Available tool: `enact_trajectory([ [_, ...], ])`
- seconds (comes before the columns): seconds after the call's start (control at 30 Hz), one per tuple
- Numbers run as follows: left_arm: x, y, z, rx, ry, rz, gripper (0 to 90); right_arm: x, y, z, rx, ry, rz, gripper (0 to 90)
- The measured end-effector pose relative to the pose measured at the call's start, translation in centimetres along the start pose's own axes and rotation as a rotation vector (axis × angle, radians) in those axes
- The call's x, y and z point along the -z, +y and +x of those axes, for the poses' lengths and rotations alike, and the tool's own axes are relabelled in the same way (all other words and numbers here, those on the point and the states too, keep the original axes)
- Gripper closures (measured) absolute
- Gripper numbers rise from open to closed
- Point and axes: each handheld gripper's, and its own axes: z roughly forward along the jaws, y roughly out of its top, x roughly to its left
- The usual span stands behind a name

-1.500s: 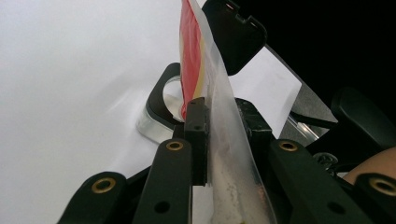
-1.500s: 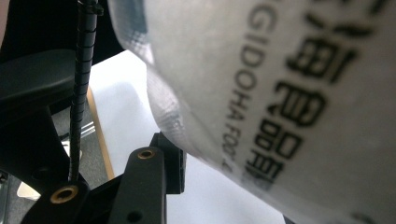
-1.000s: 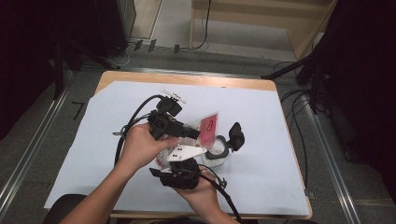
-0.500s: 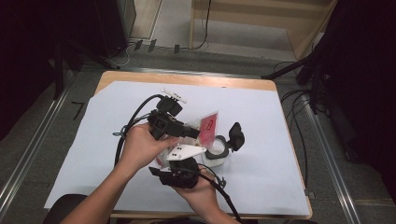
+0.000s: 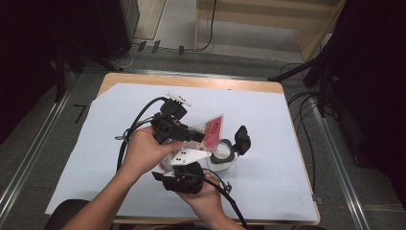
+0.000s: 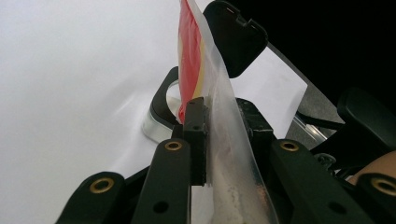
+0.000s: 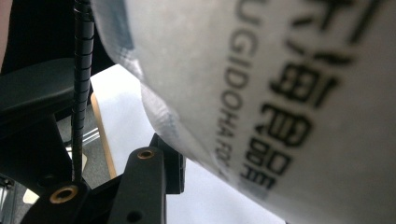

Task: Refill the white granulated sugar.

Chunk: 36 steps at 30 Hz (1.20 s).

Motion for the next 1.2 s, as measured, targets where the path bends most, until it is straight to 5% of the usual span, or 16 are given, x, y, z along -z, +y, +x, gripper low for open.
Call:
enact_trajectory([
  [1.2, -0.08, -0.04, -0.25, 0.001, -0.02, 0.003, 76.3, -0.07, -0.18, 0.14, 0.002, -0.011, -0.006, 62.8],
])
